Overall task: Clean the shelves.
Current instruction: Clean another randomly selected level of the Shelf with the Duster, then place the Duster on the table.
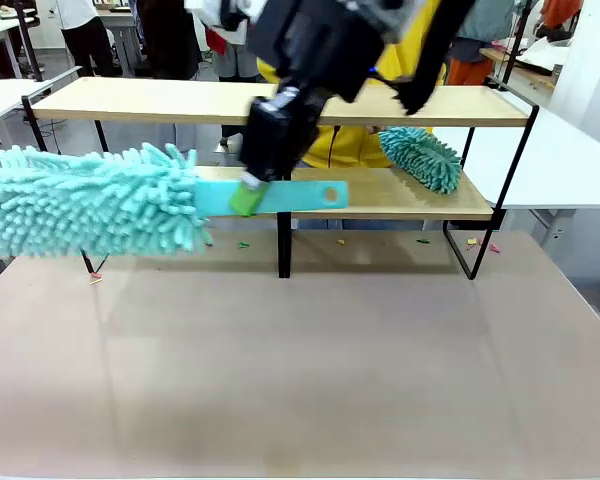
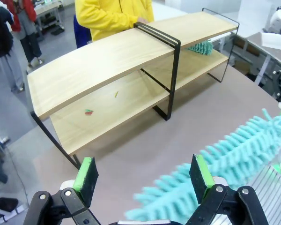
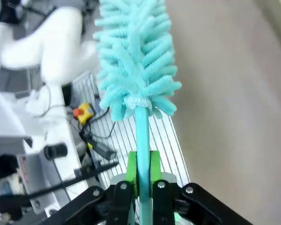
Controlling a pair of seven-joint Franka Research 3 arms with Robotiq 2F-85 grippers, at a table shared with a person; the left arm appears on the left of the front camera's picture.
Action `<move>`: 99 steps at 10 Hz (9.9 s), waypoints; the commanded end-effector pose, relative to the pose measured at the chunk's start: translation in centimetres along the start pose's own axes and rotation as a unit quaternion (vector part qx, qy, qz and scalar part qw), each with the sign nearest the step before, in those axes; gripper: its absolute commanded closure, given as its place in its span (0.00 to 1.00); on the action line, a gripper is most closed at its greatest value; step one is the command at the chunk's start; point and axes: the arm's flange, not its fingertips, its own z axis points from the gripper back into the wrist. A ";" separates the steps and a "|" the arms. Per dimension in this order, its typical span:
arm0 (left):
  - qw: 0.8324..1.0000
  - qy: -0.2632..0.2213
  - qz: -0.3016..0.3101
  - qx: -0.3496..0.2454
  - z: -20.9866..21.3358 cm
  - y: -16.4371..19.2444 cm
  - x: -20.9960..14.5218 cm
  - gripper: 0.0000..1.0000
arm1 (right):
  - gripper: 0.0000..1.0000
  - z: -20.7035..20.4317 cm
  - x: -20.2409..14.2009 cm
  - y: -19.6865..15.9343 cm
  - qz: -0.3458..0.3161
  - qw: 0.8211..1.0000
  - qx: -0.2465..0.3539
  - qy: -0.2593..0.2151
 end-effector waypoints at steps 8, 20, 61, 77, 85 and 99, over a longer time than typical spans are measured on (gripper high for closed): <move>1.000 -0.003 -0.004 -0.006 0.1 0.1 0.0 0.00 | 0.88 -1.5 3.6 -8.1 -0.097 0.992 -0.065 -0.049; 1.000 -0.003 -0.004 -0.006 0.1 0.1 0.0 0.00 | 1.00 -5.2 7.9 -20.1 -0.392 0.885 -0.207 -0.143; 1.000 -0.003 -0.004 -0.006 0.1 0.1 0.0 0.00 | 0.88 24.4 -39.0 -3.7 -0.136 0.923 0.018 -0.358; 1.000 0.000 0.000 0.000 0.0 0.0 0.0 0.00 | 0.88 26.9 -40.9 1.9 -0.127 0.942 0.015 -0.310; 0.842 0.177 0.440 -0.257 -20.5 0.5 -23.1 0.00 | 0.88 5.0 -41.2 -16.0 -0.222 0.970 0.095 -0.037; 0.804 0.214 0.479 -0.280 -24.1 6.3 -21.5 0.00 | 0.00 6.6 -43.5 -25.4 -0.366 0.910 -0.010 -0.194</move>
